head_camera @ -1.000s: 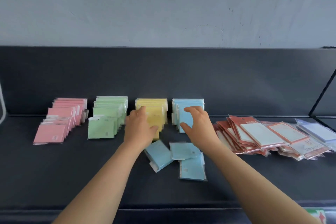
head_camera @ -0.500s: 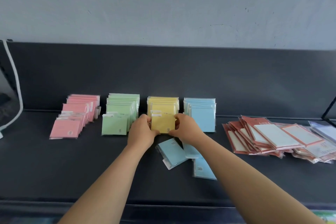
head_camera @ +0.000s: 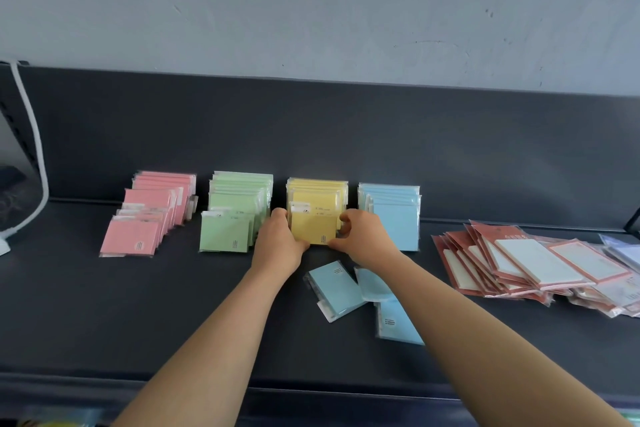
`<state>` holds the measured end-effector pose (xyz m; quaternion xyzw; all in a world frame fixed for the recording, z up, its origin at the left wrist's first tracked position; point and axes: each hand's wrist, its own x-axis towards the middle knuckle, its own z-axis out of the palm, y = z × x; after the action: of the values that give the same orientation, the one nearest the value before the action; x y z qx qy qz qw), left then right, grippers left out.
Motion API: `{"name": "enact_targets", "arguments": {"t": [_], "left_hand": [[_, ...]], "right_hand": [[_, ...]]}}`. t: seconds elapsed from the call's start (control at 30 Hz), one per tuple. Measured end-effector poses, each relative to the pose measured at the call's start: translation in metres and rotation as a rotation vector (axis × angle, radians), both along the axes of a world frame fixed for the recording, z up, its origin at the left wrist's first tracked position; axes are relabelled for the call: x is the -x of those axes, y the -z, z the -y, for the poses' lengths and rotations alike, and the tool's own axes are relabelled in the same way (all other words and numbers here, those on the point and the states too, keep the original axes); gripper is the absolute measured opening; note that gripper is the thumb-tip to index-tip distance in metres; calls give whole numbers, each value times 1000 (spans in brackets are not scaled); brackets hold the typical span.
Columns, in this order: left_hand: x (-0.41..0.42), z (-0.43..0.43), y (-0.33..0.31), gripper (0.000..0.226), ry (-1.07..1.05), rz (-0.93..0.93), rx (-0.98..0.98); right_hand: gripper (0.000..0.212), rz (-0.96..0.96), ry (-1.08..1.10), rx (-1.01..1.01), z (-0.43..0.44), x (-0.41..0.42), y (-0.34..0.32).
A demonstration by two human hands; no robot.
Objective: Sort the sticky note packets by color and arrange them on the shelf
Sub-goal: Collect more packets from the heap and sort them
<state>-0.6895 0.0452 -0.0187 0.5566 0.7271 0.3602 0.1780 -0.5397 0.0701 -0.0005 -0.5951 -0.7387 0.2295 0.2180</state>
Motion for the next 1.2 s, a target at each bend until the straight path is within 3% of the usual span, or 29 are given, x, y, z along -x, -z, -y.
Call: {"name": "enact_targets", "arguments": {"t": [0.27,0.5,0.67,0.83,0.97,1.07,1.2], "left_hand": [[-7,10,-7,57,-23,-30,36],[-24,32,-20,60,74,-117,-92],[-50,51,-17,64,339,-244,234],[-51,59,-19,89,315,-449,378],[-41,61,-19,88,261,-285,401],[-33,62,-18,61,267,-63,347],[-29,66,-19,35,303,82,262]], "right_hand": [[38,-33,-7,-8,7,-5,-4],[56,12,-84,29,22,-68,-25],[70,244,-187,239,50,-103,-22],[73,168,-157,243,58,-106,-14],[55,94,-124,230,57,-109,-10],[44,-15,-47,217,60,-116,-10],[32,-164,109,125,63,-120,-8]]}}
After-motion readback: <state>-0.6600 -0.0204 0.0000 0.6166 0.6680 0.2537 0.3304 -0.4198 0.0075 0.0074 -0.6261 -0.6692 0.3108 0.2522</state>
